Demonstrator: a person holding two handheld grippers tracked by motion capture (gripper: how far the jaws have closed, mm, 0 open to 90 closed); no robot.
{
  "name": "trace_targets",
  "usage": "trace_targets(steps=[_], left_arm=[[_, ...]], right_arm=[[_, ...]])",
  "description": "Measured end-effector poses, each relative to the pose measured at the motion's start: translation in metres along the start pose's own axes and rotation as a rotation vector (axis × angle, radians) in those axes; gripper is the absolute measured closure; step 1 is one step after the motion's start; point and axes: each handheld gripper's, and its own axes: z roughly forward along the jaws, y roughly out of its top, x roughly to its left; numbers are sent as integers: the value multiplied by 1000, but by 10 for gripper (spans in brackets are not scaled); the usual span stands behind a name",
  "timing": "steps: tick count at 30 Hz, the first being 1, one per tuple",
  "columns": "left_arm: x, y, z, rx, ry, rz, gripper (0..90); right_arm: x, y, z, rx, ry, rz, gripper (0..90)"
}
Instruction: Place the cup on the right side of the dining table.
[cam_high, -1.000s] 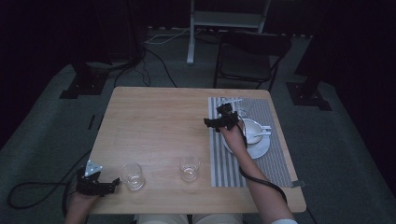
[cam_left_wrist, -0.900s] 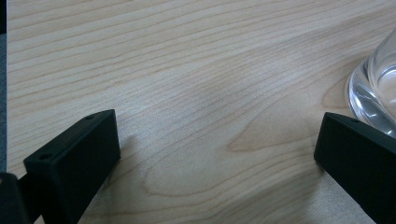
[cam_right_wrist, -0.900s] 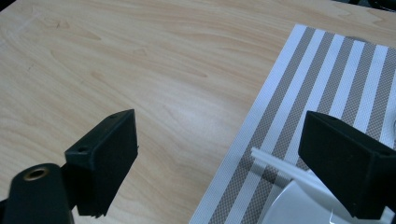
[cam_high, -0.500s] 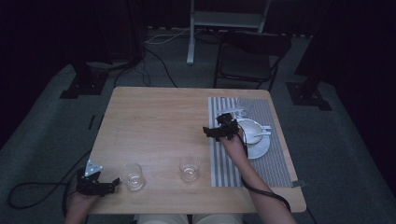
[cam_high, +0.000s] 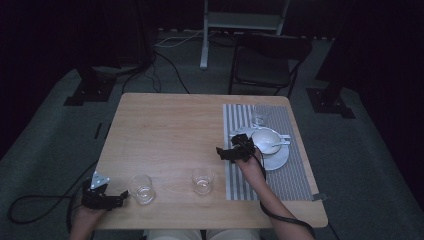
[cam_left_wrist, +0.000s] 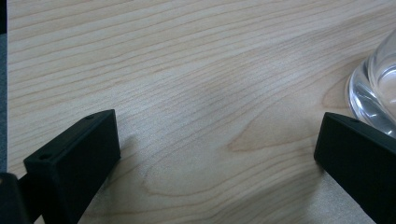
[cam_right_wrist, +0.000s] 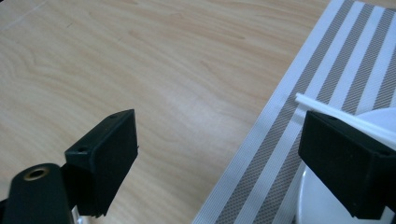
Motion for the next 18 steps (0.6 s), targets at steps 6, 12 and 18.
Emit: trace_targets(steps=[6, 12, 18], left_arm=[[0, 0, 0, 0, 0, 0, 7], [0, 0, 0, 0, 0, 0, 7], [0, 0, 0, 0, 0, 0, 7]], right_arm=[[6, -12, -4, 0, 11, -8, 115], [6, -23, -11, -20, 13, -4, 115], [4, -36, -19, -37, 6, -5, 115]])
